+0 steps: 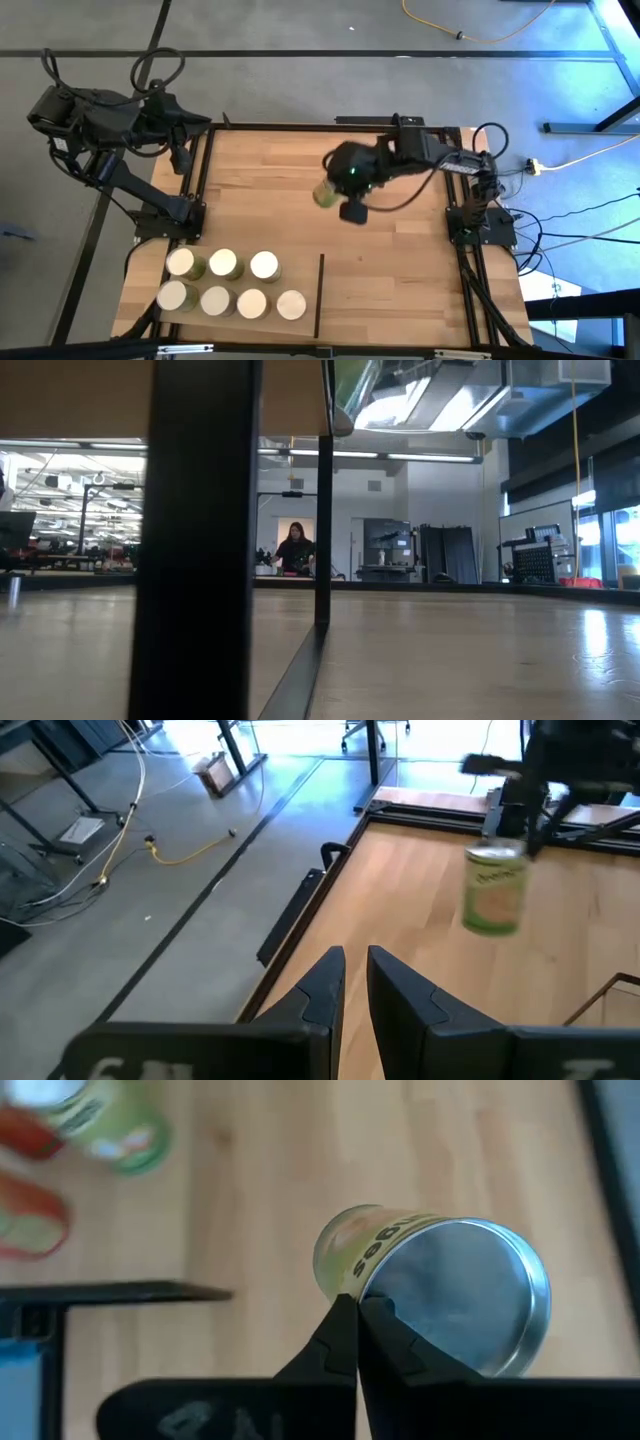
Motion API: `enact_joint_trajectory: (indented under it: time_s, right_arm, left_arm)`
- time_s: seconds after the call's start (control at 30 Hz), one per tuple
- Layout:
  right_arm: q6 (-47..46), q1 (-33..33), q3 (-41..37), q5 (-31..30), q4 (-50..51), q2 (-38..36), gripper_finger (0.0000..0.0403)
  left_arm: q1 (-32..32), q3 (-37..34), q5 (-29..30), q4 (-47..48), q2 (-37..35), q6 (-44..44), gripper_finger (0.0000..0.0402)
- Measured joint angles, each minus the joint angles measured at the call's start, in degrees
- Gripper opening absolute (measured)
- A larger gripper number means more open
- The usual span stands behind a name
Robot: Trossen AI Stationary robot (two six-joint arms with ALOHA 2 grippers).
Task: Pick and place cans onto a shelf
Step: Put the canned oranges on the shelf
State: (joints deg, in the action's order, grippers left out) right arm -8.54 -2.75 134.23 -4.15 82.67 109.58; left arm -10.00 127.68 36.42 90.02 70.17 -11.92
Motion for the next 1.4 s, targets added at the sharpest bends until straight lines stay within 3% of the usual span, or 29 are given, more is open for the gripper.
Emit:
enact_joint_trajectory:
  time_s: [0.3,0.53,0.93,1.27,1.4]
  right_arm:
    - [3.0,-9.0,0.0,1.3,-1.6,2.2,0.0]
    - [4.7,-13.2,0.0,1.3,-9.4,3.0,0.0]
    - [4.6,-14.5,0.0,7.0,-12.7,7.3,0.0]
    - [6.1,-14.5,0.0,16.4,-12.9,10.2,0.0]
    - [7.0,-14.4,0.0,16.9,-12.6,10.4,0.0]
  left_arm:
    - [0.0,0.0,0.0,0.0,0.0,-4.5,0.0039]
    - [0.0,-2.7,-0.1,0.0,-0.2,-7.0,0.0039]
    - [0.0,-12.0,-4.0,0.0,-0.2,-7.1,0.0039]
    - [0.0,-13.0,-4.2,0.0,-0.2,-7.0,0.0039]
    - [0.0,-13.0,-4.2,0.0,-0.7,-7.0,0.0039]
